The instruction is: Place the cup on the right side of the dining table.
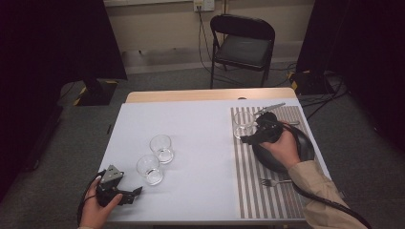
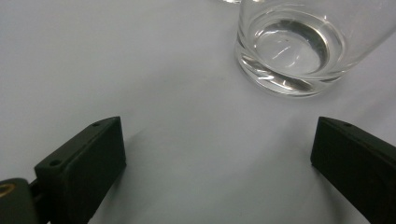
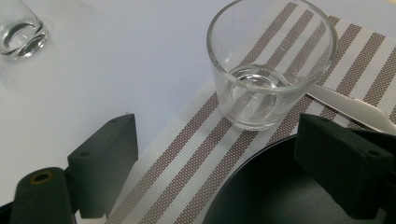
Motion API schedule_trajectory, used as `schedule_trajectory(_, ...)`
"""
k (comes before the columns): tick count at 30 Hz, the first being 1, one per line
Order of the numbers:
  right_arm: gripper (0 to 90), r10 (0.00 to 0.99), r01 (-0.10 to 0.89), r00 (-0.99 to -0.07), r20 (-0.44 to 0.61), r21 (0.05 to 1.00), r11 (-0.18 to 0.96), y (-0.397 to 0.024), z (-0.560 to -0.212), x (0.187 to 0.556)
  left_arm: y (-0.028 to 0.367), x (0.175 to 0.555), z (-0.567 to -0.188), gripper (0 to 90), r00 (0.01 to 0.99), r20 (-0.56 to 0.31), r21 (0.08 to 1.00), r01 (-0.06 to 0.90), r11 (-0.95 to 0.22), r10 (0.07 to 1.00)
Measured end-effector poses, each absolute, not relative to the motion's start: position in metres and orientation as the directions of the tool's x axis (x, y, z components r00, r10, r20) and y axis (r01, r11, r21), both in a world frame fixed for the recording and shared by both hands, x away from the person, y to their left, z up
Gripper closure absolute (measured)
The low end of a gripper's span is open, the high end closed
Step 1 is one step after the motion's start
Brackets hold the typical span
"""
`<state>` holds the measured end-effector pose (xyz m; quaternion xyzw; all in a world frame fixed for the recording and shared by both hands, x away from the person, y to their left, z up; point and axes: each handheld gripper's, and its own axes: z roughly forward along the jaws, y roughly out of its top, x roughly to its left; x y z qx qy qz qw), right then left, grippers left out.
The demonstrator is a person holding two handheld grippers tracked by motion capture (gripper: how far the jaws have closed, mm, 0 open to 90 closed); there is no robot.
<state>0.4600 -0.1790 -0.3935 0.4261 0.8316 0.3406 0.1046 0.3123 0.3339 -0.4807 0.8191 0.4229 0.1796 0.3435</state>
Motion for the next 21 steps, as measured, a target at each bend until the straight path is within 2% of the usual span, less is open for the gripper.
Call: schedule_trajectory(21, 12.7, 0.75, 0.625, -0.647, 0.135, 0.658, 0.42, -0.1712, -0.396, 0.4505, 0.3339, 0.3123, -0.4807, 2.4, 0.578, 0.004, 0.715, 0.569, -0.406, 0.816)
